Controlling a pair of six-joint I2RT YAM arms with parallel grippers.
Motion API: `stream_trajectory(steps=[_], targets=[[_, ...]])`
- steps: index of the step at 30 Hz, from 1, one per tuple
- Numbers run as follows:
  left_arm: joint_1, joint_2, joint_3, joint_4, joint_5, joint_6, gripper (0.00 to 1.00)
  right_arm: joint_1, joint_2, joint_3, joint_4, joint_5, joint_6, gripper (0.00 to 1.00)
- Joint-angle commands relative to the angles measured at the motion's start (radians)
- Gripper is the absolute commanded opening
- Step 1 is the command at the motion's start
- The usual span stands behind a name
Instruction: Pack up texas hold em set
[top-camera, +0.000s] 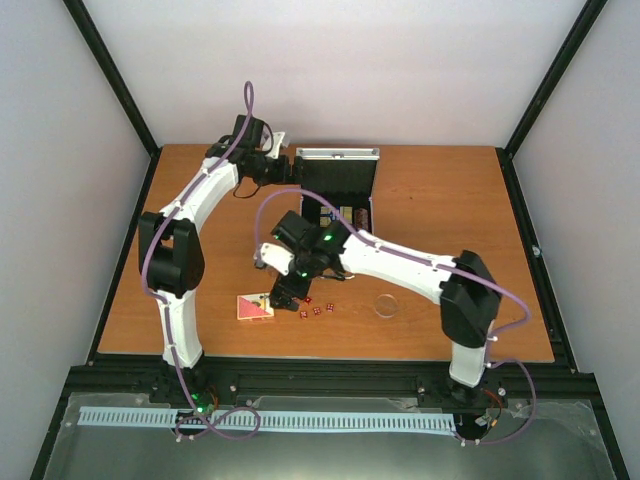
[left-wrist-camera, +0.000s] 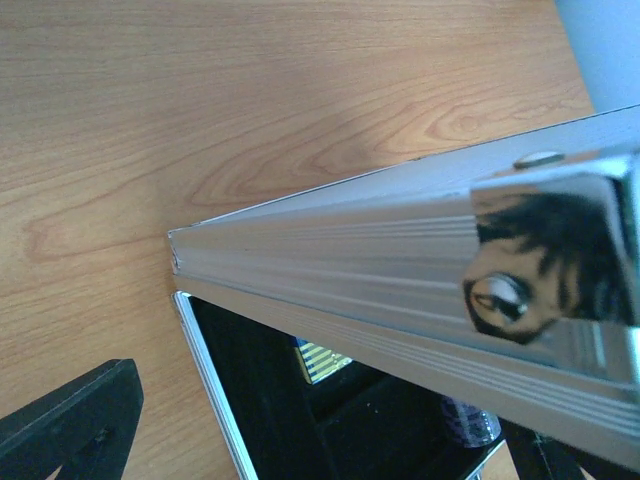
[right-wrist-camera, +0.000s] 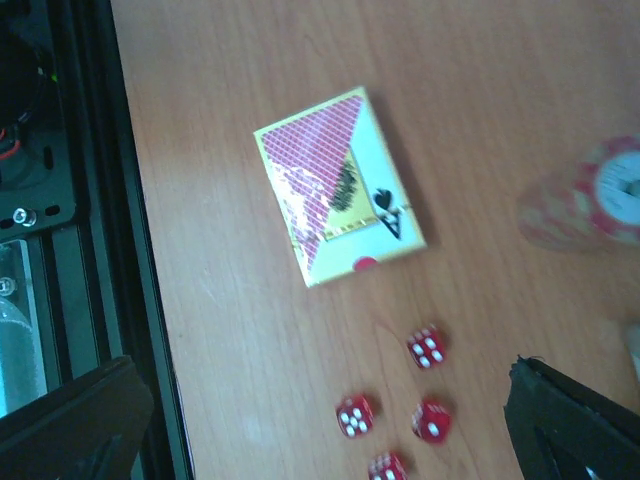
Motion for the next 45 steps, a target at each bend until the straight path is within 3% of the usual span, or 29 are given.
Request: stream_trajectory(steps=[1, 30, 41, 45], targets=[[0.005, -0.05, 0.061, -0.025, 0.04, 0.019, 1.0, 0.05, 0.109, 0.072, -0.032, -0.012, -0.08, 0.98], [0.005, -0.041, 0.048, -0.027, 0.058, 0.04, 1.0, 0.07, 0.444, 0.293, 0.007, -0.066, -0.216, 0.98], [0.005, -0.009, 0.075, -0.033, 0.067, 0.044, 1.0, 0.07, 0.523, 0.297, 0.04, 0.06, -0.21, 0.98], [0.005, -0.006, 0.074, -0.033, 0.066, 0.044, 1.0, 0.071, 0.531, 0.285, 0.041, 0.067, -0.199, 0.93]])
